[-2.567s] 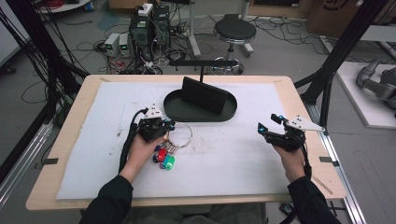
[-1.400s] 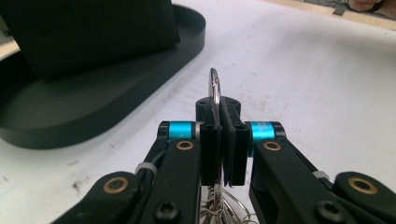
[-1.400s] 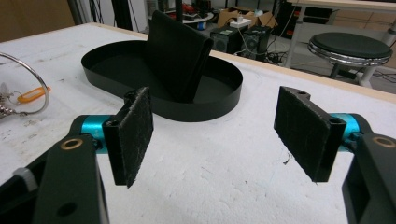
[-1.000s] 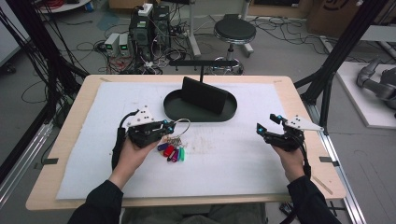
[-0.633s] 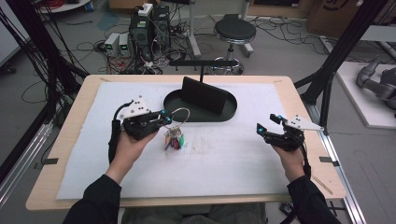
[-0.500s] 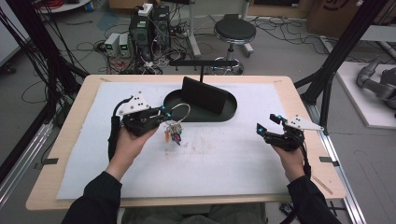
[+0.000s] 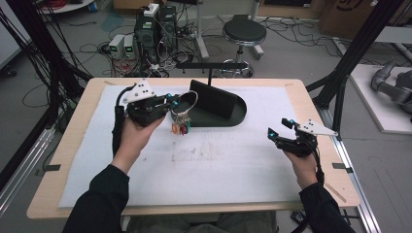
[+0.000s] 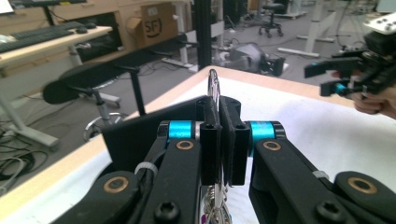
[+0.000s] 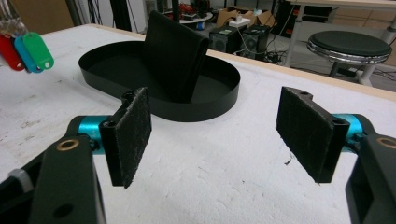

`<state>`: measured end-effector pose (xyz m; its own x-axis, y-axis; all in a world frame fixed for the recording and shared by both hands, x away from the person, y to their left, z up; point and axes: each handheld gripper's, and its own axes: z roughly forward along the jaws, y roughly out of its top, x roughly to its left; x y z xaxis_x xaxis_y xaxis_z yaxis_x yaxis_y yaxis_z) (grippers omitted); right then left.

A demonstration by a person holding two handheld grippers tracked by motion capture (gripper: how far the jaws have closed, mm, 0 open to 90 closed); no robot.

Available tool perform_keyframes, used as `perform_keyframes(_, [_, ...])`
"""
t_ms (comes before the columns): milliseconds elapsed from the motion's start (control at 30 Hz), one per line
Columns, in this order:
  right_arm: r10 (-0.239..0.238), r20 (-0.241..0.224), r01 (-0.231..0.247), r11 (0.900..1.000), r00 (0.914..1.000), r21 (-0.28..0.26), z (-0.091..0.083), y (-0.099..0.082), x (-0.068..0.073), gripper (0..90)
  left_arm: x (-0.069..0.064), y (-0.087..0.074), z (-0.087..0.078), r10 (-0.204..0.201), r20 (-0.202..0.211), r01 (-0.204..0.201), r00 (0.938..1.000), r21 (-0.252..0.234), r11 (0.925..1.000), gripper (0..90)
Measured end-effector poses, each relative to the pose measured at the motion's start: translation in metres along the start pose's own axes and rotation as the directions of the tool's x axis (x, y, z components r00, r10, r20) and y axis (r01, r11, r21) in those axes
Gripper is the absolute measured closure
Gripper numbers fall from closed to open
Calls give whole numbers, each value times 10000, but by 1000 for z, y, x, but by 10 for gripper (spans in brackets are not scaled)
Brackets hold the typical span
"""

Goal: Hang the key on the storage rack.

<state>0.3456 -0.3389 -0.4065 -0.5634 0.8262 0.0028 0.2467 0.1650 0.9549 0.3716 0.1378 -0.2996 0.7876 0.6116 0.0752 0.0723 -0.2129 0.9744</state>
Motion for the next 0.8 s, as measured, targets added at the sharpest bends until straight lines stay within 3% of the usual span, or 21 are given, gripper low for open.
perform_keyframes(800, [-5, -41, 5, 10000, 10000, 22, 0, 0, -1, 271, 27, 19, 27, -73, -630, 74, 9980, 16, 10000, 865])
